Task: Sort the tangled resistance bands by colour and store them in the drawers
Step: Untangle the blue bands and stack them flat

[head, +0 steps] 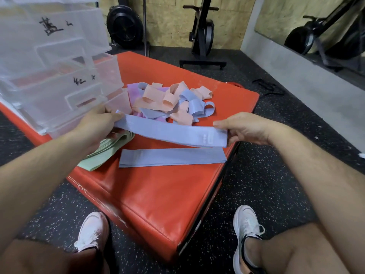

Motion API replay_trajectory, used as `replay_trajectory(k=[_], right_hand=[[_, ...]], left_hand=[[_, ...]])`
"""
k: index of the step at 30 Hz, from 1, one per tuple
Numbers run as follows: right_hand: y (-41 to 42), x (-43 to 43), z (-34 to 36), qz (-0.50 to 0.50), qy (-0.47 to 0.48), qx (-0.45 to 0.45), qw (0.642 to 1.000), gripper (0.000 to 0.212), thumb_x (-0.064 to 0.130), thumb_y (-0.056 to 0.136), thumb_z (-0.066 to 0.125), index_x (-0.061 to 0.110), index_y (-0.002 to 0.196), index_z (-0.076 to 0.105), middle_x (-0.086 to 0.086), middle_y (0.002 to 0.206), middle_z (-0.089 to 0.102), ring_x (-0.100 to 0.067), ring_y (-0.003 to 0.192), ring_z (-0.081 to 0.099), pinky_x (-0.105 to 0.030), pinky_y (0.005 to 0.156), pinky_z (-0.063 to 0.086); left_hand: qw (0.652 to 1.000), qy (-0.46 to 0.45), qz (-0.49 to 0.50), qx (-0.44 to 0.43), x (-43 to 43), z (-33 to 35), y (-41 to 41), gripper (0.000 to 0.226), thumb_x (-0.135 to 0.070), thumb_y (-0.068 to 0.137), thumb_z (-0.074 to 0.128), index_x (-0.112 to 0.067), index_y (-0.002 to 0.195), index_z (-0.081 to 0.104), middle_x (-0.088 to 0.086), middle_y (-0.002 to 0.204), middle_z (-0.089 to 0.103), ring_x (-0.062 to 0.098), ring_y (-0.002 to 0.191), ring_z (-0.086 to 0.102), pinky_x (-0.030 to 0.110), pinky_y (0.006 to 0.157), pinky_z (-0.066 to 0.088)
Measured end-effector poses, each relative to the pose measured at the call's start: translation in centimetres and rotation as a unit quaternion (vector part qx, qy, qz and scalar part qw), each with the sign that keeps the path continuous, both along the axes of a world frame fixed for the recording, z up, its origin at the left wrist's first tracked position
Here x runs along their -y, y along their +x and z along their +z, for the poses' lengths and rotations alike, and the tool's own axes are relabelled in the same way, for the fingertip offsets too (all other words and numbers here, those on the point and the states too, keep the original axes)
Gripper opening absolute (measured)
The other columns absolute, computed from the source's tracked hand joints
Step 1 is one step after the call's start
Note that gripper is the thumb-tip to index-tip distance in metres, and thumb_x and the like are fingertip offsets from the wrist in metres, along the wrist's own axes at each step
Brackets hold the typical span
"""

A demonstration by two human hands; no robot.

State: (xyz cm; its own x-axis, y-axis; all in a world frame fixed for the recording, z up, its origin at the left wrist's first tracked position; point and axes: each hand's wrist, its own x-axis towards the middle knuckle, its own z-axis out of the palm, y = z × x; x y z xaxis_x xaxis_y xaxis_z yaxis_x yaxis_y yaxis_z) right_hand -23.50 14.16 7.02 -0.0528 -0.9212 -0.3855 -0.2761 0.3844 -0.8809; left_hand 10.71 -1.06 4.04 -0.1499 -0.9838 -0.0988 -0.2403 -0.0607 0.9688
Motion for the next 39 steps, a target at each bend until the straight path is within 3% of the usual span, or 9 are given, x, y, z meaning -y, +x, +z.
replay_trajectory(k=[3, 6, 11, 17, 20, 24, 31, 35, 39], right_hand=[[-1.1, -0.2, -0.6, -0.010, -0.011, -0.048, 0.999, 0.021, 0.023, 0.080, 0.080, 0.010, 0.078, 0.064, -0.013, 0.083, 0.072, -0.025, 0.081, 0.068, -0.039, 0.084, 0.057], [-1.6, -0.3, -1.1, -0.033, -0.021, -0.082, 0.996, 0.017, 0.014, 0.086, 0.077, 0.009, 0.082, 0.061, -0.012, 0.079, 0.072, -0.021, 0.072, 0.069, -0.032, 0.073, 0.060], [-2.0, -0.5, -1.6, -0.028, -0.016, -0.117, 0.993, 0.029, 0.003, 0.089, 0.073, 0.012, 0.110, 0.056, -0.017, 0.079, 0.068, -0.022, 0.063, 0.067, -0.028, 0.054, 0.055], [-1.6, -0.1, -2.6, 0.046, -0.005, -0.241, 0.969, 0.013, 0.005, 0.087, 0.072, 0.015, 0.092, 0.066, -0.003, 0.073, 0.058, -0.017, 0.065, 0.058, -0.029, 0.060, 0.056], [-1.1, 0.1, -3.4, 0.069, 0.003, -0.299, 0.952, 0.009, 0.009, 0.087, 0.073, 0.017, 0.090, 0.072, 0.001, 0.073, 0.056, -0.017, 0.066, 0.060, -0.031, 0.065, 0.060], [-1.1, 0.4, -4.3, 0.077, 0.023, -0.322, 0.943, 0.010, 0.012, 0.087, 0.073, 0.022, 0.089, 0.074, 0.002, 0.073, 0.061, -0.018, 0.068, 0.063, -0.041, 0.074, 0.062], [-1.0, 0.4, -4.6, 0.083, 0.033, -0.309, 0.947, 0.013, 0.010, 0.085, 0.074, 0.021, 0.091, 0.075, 0.002, 0.077, 0.068, -0.012, 0.071, 0.067, -0.032, 0.070, 0.061], [-0.8, 0.5, -4.8, 0.079, 0.030, -0.311, 0.947, 0.011, 0.010, 0.085, 0.076, 0.021, 0.089, 0.075, 0.002, 0.076, 0.068, -0.016, 0.072, 0.069, -0.031, 0.065, 0.060], [-0.5, 0.5, -4.9, 0.098, 0.026, -0.349, 0.932, 0.012, 0.015, 0.085, 0.076, 0.025, 0.088, 0.073, 0.001, 0.080, 0.064, -0.013, 0.068, 0.062, -0.029, 0.061, 0.054]], left_hand=[[1.000, 0.018, -0.002, -0.006, -0.5, 0.1, 0.2, 0.022, -0.015, 0.092, 0.065, -0.018, 0.079, 0.047, 0.011, 0.076, 0.058, 0.026, 0.056, 0.061, 0.029, 0.049, 0.042], [1.000, 0.006, -0.016, 0.011, -1.5, 0.1, 0.1, 0.028, -0.011, 0.089, 0.069, -0.017, 0.072, 0.047, 0.010, 0.073, 0.054, 0.020, 0.051, 0.057, 0.030, 0.052, 0.041], [0.972, -0.102, -0.082, 0.193, -3.0, -1.0, 0.1, 0.022, -0.019, 0.085, 0.072, -0.023, 0.090, 0.051, 0.007, 0.070, 0.061, 0.020, 0.056, 0.050, 0.031, 0.058, 0.041], [0.881, -0.266, -0.200, 0.336, -3.4, -2.6, 0.6, 0.019, -0.006, 0.081, 0.070, -0.020, 0.078, 0.059, 0.002, 0.087, 0.059, 0.019, 0.077, 0.053, 0.030, 0.073, 0.043], [0.866, -0.263, -0.202, 0.375, -3.8, -3.5, 0.6, 0.013, 0.000, 0.082, 0.064, -0.013, 0.080, 0.062, 0.002, 0.079, 0.059, 0.024, 0.078, 0.055, 0.025, 0.064, 0.033], [0.845, -0.258, -0.203, 0.422, -4.0, -4.2, 0.5, 0.016, 0.005, 0.079, 0.058, -0.011, 0.080, 0.060, 0.009, 0.080, 0.063, 0.030, 0.078, 0.057, 0.038, 0.067, 0.046], [0.833, -0.258, -0.190, 0.451, -4.1, -4.4, 0.4, 0.015, 0.002, 0.081, 0.057, -0.014, 0.082, 0.059, 0.007, 0.084, 0.059, 0.031, 0.082, 0.057, 0.036, 0.068, 0.046], [0.805, -0.291, -0.204, 0.475, -4.5, -4.5, 0.2, 0.016, 0.005, 0.083, 0.056, -0.008, 0.092, 0.062, 0.011, 0.095, 0.049, 0.031, 0.081, 0.055, 0.040, 0.069, 0.047], [0.760, -0.336, -0.189, 0.524, -4.3, -5.1, 0.3, 0.013, 0.005, 0.078, 0.060, -0.006, 0.084, 0.065, 0.014, 0.102, 0.049, 0.034, 0.087, 0.051, 0.045, 0.074, 0.049]])
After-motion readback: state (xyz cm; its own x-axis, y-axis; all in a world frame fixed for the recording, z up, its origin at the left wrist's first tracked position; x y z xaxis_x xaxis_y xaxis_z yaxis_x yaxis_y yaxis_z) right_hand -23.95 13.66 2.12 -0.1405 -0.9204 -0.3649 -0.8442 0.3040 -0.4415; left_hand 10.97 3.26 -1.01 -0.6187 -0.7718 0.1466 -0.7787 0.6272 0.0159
